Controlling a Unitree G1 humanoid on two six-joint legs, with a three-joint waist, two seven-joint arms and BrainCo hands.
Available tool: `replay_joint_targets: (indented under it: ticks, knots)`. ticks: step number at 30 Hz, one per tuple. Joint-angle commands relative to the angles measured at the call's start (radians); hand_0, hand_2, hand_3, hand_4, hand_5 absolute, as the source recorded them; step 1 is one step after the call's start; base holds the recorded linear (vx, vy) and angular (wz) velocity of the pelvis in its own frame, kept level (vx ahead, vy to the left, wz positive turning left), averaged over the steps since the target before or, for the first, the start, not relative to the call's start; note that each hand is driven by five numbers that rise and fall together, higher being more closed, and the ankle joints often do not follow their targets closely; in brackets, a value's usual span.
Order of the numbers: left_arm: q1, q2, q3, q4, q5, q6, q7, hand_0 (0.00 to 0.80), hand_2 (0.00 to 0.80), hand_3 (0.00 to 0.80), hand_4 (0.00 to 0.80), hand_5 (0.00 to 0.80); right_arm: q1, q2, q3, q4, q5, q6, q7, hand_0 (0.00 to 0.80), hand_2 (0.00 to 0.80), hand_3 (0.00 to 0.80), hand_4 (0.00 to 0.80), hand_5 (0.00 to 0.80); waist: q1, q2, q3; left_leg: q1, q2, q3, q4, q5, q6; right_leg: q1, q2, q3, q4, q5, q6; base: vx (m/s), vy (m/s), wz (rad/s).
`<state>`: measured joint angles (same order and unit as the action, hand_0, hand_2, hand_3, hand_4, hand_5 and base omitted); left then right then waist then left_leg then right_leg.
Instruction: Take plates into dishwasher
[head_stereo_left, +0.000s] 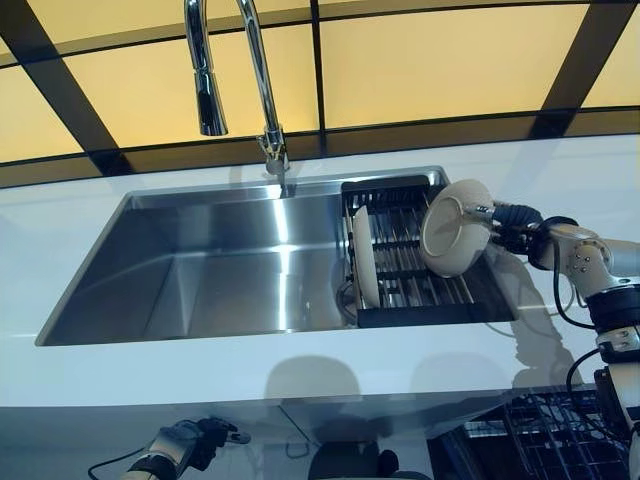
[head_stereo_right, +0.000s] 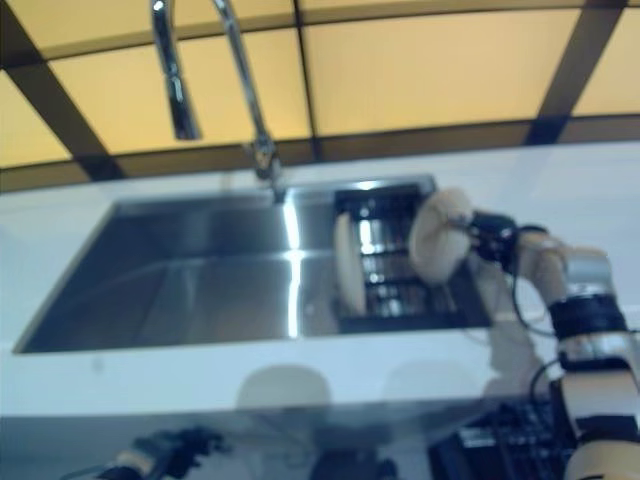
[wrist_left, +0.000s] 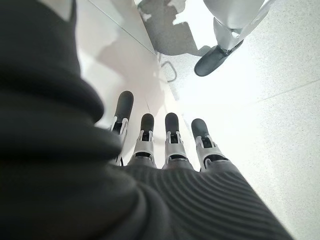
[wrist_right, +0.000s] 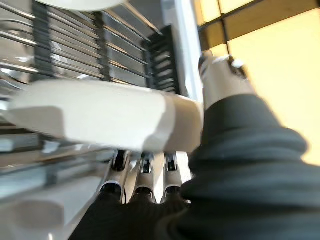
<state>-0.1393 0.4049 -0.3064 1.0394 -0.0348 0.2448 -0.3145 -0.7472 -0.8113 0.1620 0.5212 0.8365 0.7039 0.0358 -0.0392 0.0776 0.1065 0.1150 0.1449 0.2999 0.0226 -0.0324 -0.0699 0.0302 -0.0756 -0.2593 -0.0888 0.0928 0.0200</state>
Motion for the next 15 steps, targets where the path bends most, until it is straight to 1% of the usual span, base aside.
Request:
replay_joint_targets:
  ticks: [1, 2, 3, 4, 5, 7, 10, 11, 15]
  knots:
    - [-0.117, 0.087, -0.034, -0.022, -0.026, -0.007, 0.000, 0.000, 0.000, 0.000, 0.000, 0.000, -0.057, 0.071, 0.089, 0.071, -0.007, 0.012, 0.004, 0.405, 0.405, 0.405, 0.405, 0.405, 0.002, -0.084, -0.026, -0.008, 0.009, 0.038, 0.041, 0.112, -0.049, 0.060, -0.072, 0.046, 0.053, -0.061, 0.040, 0.000, 0.000, 0.00]
    - [-0.121, 0.089, -0.033, -0.023, -0.027, -0.002, -0.002, 0.000, 0.000, 0.000, 0.000, 0.000, -0.058, 0.071, 0.089, 0.071, -0.009, 0.015, 0.003, 0.449, 0.449, 0.449, 0.449, 0.449, 0.002, -0.084, -0.027, -0.009, 0.008, 0.037, 0.039, 0.112, -0.049, 0.059, -0.072, 0.047, 0.054, -0.061, 0.040, 0.000, 0.000, 0.00]
    - [-0.123, 0.090, -0.032, -0.023, -0.029, 0.000, -0.003, 0.000, 0.000, 0.000, 0.000, 0.000, -0.059, 0.072, 0.089, 0.070, -0.011, 0.019, 0.002, 0.458, 0.458, 0.458, 0.458, 0.458, 0.002, -0.084, -0.026, -0.008, 0.008, 0.037, 0.038, 0.111, -0.049, 0.060, -0.073, 0.046, 0.054, -0.061, 0.040, 0.000, 0.000, 0.00]
    - [-0.124, 0.088, -0.032, -0.021, -0.029, -0.001, -0.002, 0.000, 0.000, 0.000, 0.000, 0.000, -0.060, 0.075, 0.090, 0.072, -0.013, 0.018, 0.000, 0.530, 0.530, 0.530, 0.530, 0.530, 0.002, -0.083, -0.025, -0.008, 0.008, 0.037, 0.037, 0.111, -0.048, 0.059, -0.073, 0.046, 0.055, -0.061, 0.040, 0.000, 0.000, 0.00]
    - [-0.125, 0.090, -0.031, -0.021, -0.027, -0.001, -0.005, 0.000, 0.000, 0.000, 0.000, 0.000, -0.059, 0.078, 0.091, 0.072, -0.015, 0.017, -0.001, 0.577, 0.577, 0.577, 0.577, 0.577, 0.003, -0.082, -0.024, -0.008, 0.008, 0.037, 0.036, 0.111, -0.048, 0.060, -0.073, 0.046, 0.055, -0.060, 0.041, 0.000, 0.000, 0.00]
    - [-0.127, 0.089, -0.031, -0.022, -0.026, 0.004, -0.005, 0.000, 0.000, 0.000, 0.000, 0.000, -0.061, 0.085, 0.092, 0.070, -0.016, 0.021, -0.010, 0.618, 0.618, 0.618, 0.618, 0.618, 0.003, -0.083, -0.025, -0.008, 0.006, 0.037, 0.033, 0.108, -0.047, 0.060, -0.074, 0.046, 0.055, -0.060, 0.041, 0.000, 0.000, 0.00]
    - [-0.129, 0.092, -0.029, -0.022, -0.027, 0.006, -0.008, 0.000, 0.000, 0.000, 0.000, 0.000, -0.057, 0.085, 0.093, 0.068, -0.016, 0.021, -0.008, 0.737, 0.737, 0.737, 0.737, 0.737, 0.003, -0.084, -0.024, -0.006, 0.004, 0.039, 0.028, 0.105, -0.045, 0.061, -0.075, 0.045, 0.054, -0.059, 0.042, 0.000, 0.000, 0.00]
    - [-0.131, 0.092, -0.030, -0.022, -0.027, 0.008, -0.008, 0.000, 0.000, 0.000, 0.000, 0.000, -0.058, 0.087, 0.093, 0.069, -0.013, 0.019, -0.010, 0.794, 0.794, 0.794, 0.794, 0.794, 0.003, -0.084, -0.024, -0.006, 0.003, 0.039, 0.026, 0.104, -0.044, 0.061, -0.075, 0.045, 0.053, -0.058, 0.043, 0.000, 0.000, 0.00]
    - [-0.133, 0.095, -0.030, -0.025, -0.030, 0.010, -0.012, 0.000, 0.000, 0.000, 0.000, 0.000, -0.057, 0.090, 0.088, 0.062, -0.003, -0.004, -0.020, 0.800, 0.800, 0.800, 0.800, 0.800, 0.004, -0.084, -0.021, -0.006, 0.001, 0.039, 0.023, 0.101, -0.043, 0.060, -0.076, 0.045, 0.054, -0.058, 0.044, -0.007, 0.006, 0.02]
